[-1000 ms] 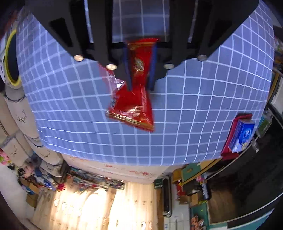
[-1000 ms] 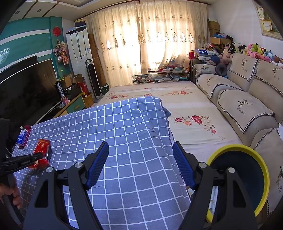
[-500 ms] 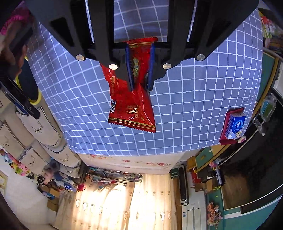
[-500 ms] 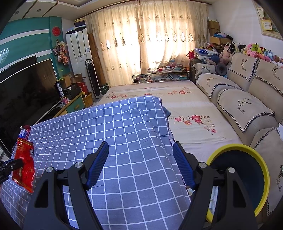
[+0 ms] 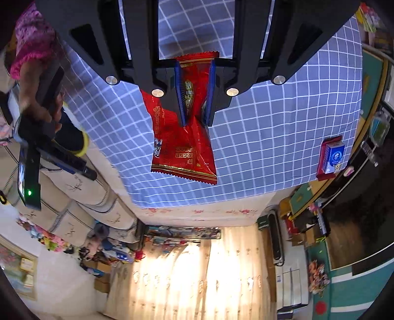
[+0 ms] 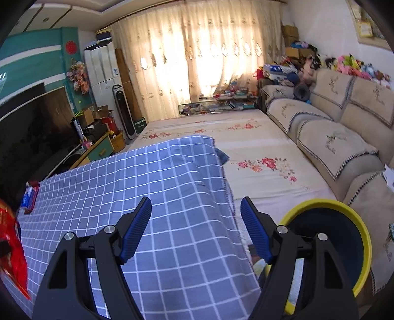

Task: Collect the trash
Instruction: 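Lift the red snack bag with the left gripper and carry it to the bin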

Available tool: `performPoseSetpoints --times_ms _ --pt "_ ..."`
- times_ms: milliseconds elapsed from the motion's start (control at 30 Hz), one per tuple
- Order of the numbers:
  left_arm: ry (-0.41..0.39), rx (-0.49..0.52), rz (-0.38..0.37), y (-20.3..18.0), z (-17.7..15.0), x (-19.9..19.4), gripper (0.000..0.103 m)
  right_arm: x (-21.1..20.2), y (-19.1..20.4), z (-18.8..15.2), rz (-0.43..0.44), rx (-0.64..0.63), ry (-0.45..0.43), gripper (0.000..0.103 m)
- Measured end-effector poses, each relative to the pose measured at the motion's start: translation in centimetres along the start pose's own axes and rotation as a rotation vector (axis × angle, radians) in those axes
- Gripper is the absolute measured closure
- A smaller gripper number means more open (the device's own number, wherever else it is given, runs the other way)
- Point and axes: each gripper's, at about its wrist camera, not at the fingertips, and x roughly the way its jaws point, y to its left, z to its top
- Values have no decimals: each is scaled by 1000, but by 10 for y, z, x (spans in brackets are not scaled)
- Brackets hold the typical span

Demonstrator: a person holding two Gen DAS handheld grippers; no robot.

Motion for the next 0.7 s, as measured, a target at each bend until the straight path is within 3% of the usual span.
performPoseSetpoints --times_ms 167,333,500,700 --pt "-10 33 -41 -17 3 -7 86 -48 -44 0 -40 49 -51 30" --pt "-1 71 -118 -48 14 1 86 -104 -93 -24 -142 81 -98 28" --pt "38 157 -232 -109 26 22 86 -139 -136 -48 -261 115 -102 27" --pt "121 257 -382 -204 40 63 86 -165 -170 -58 -319 161 -121 27"
